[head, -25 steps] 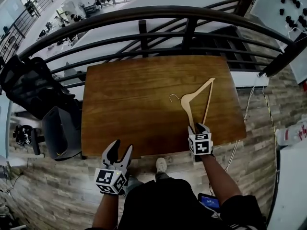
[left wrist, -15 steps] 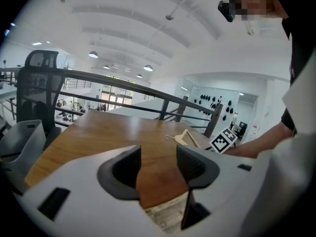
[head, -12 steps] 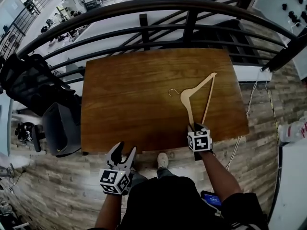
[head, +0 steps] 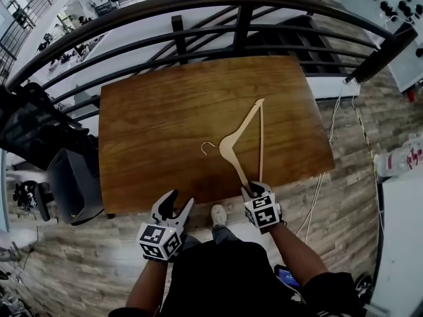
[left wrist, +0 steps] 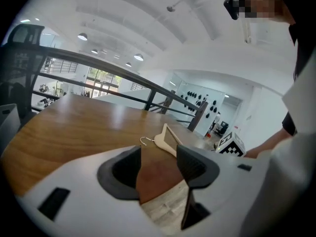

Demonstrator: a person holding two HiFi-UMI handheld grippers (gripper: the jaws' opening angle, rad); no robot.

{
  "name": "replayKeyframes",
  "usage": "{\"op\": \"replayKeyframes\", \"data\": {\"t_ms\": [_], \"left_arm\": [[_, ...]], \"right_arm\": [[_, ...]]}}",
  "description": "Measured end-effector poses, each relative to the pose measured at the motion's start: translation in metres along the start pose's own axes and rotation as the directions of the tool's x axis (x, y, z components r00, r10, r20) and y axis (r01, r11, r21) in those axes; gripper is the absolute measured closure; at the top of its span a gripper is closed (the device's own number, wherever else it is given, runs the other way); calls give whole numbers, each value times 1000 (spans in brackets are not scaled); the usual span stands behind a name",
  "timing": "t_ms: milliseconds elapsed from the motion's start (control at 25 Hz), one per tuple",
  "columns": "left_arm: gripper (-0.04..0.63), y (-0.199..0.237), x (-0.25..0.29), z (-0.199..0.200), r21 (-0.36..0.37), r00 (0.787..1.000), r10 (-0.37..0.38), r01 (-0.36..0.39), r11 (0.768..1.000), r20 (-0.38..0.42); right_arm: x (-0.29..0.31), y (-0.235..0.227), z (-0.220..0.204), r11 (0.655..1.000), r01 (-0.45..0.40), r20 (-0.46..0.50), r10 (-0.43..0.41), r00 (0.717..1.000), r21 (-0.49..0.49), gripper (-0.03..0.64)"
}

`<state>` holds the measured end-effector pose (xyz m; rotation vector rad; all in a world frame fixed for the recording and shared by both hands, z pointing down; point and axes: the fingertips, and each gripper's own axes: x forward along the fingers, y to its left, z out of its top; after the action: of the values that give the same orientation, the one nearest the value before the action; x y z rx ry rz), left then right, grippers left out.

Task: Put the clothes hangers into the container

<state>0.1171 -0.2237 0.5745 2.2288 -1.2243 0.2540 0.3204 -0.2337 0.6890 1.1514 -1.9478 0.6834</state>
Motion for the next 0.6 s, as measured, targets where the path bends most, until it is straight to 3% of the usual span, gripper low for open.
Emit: {"op": "replayKeyframes", "data": {"t_ms": [280, 600], "left_arm": [[363, -6, 8, -10, 14, 997, -68, 68, 998, -42], [363, -27, 17, -9, 56, 987, -142, 146, 988, -74]], "right_arm": [[-14, 21, -26, 998, 2, -28, -4, 1000, -62, 531], [-30, 25, -51, 988, 66, -60, -75, 995, -138, 529]]}}
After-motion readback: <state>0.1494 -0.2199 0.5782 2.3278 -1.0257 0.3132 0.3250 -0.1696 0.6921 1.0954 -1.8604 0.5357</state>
